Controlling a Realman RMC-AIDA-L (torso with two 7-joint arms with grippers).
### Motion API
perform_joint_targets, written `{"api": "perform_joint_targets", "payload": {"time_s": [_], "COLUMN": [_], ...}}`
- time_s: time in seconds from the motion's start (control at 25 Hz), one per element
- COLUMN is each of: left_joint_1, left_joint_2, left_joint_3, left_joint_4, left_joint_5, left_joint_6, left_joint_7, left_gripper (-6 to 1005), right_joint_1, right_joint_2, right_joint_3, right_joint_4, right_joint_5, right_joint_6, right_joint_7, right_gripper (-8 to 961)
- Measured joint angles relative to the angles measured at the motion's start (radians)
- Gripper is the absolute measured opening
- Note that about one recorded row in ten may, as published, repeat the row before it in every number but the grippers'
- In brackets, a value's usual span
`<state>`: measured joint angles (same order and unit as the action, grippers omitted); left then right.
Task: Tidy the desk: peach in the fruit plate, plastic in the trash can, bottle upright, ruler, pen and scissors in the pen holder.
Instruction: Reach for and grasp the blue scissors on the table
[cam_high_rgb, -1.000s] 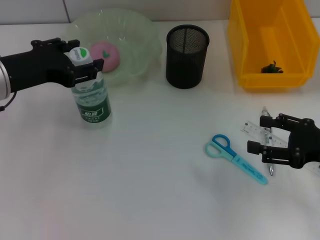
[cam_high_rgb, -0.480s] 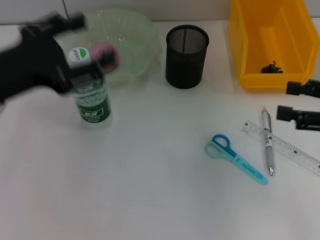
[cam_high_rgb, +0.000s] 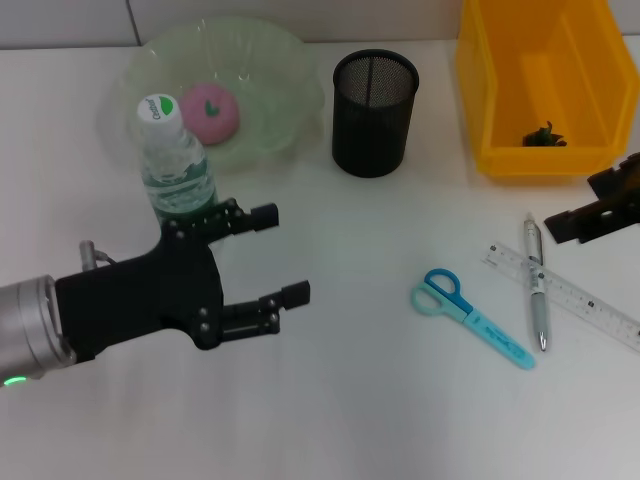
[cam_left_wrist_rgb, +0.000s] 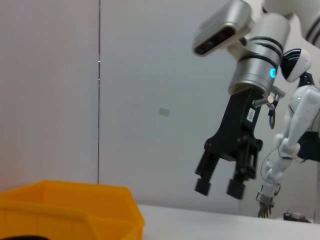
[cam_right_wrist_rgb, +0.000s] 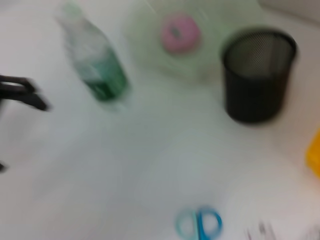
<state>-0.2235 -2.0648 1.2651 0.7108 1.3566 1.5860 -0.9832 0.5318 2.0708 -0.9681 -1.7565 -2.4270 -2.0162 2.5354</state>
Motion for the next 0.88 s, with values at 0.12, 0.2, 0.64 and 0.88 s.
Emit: {"api": "perform_joint_targets", "payload": {"time_s": [0.12, 0.2, 0.64, 0.88], "left_joint_1": [-0.003, -0.003, -0.005, -0.005], "left_joint_2": [0.0, 0.0, 0.004, 0.002], "left_joint_3": [-0.001, -0.004, -0.028, -0.029], "left_joint_4": [-0.009, -0.01, -0.019, -0.021], "left_joint_5": [0.021, 0.034, 0.072, 0.072], "left_joint_6": [-0.004, -0.006, -0.027, -0.037], "left_joint_7": [0.001, -0.003, -0.004, -0.004], "left_gripper": [810, 810, 810, 810], "right_joint_1": [0.064, 0.067, 0.08, 0.088], "right_joint_2": [0.012, 0.014, 0.016, 0.017], "right_joint_3": [-0.253, -0.303, -0.57, -0.62], "right_joint_4": [0.022, 0.036, 0.259, 0.334], "right_joint_5": [-0.173, -0.191, -0.22, -0.219], "right_joint_6": [0.02, 0.039, 0.258, 0.322], "right_joint_7": [0.143, 0.161, 0.244, 0.246], "right_gripper": [839, 839, 838, 838]}}
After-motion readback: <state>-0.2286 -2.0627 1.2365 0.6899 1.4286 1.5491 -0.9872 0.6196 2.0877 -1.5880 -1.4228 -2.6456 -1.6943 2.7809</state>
